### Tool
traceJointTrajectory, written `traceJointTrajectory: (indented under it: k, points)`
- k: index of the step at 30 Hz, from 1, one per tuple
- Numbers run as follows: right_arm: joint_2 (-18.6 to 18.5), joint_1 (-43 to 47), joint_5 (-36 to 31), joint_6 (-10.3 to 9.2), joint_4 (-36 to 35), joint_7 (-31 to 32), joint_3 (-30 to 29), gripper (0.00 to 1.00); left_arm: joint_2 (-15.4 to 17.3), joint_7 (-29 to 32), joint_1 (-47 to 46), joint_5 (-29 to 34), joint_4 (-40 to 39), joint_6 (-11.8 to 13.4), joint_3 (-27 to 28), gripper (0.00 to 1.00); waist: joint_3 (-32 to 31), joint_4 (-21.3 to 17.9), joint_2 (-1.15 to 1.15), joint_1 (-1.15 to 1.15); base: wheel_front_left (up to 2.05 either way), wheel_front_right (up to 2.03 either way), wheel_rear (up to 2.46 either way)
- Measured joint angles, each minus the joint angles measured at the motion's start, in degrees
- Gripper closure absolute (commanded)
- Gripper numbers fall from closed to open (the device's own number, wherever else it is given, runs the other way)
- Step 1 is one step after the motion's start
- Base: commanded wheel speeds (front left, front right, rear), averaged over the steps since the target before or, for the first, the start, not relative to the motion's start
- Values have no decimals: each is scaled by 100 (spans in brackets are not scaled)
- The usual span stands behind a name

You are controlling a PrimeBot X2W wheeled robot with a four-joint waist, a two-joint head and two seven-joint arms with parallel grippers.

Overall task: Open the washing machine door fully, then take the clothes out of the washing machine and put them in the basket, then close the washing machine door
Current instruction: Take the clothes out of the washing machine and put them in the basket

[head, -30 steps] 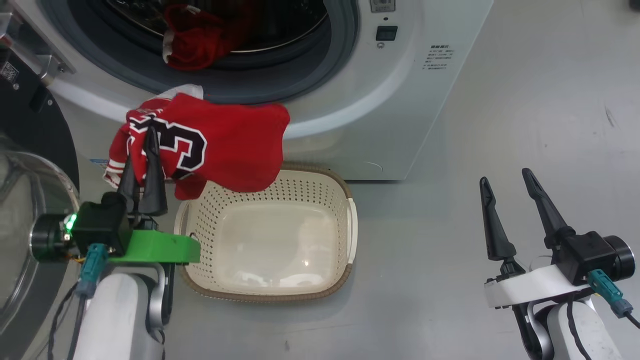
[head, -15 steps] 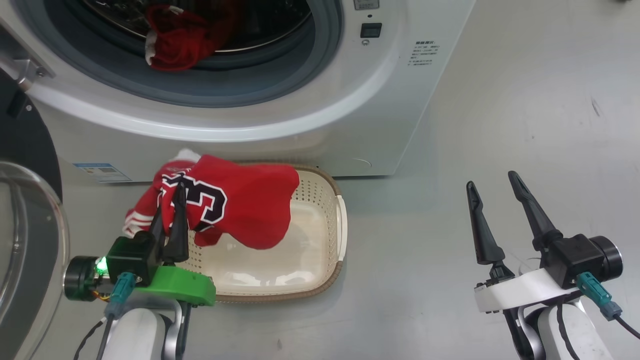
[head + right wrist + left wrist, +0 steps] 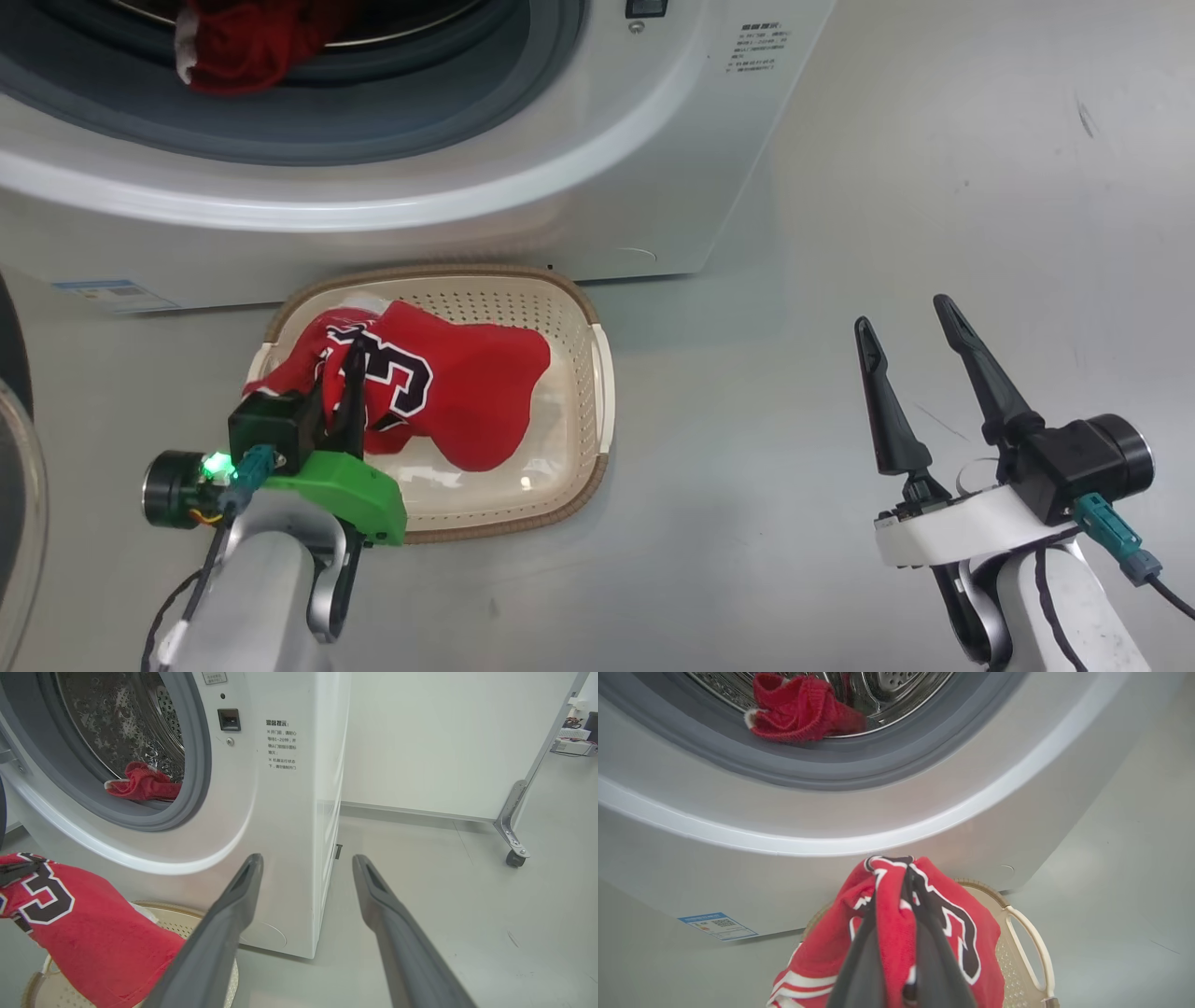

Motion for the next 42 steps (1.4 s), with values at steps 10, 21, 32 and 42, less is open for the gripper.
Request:
traceJointTrajectory:
  k: [10,21,32,42]
  points:
    - [34,-324,63,19,-37,0,29,0,-12,409,-619,-46,1148,-171,-43,59,384,-285,0,0,0,0,0]
    - [63,-494,156,53,7,0,5,0,-40,420,-1092,-105,2002,-188,33,0,663,-561,0,0,0,0,0]
    - [69,-499,156,49,142,0,-162,0,-42,-130,-1139,-70,2350,-44,142,0,427,-436,0,0,0,0,0]
    - [69,-407,145,49,331,0,-216,0,-47,-229,-971,-63,1960,44,254,0,-55,-190,0,0,0,0,0]
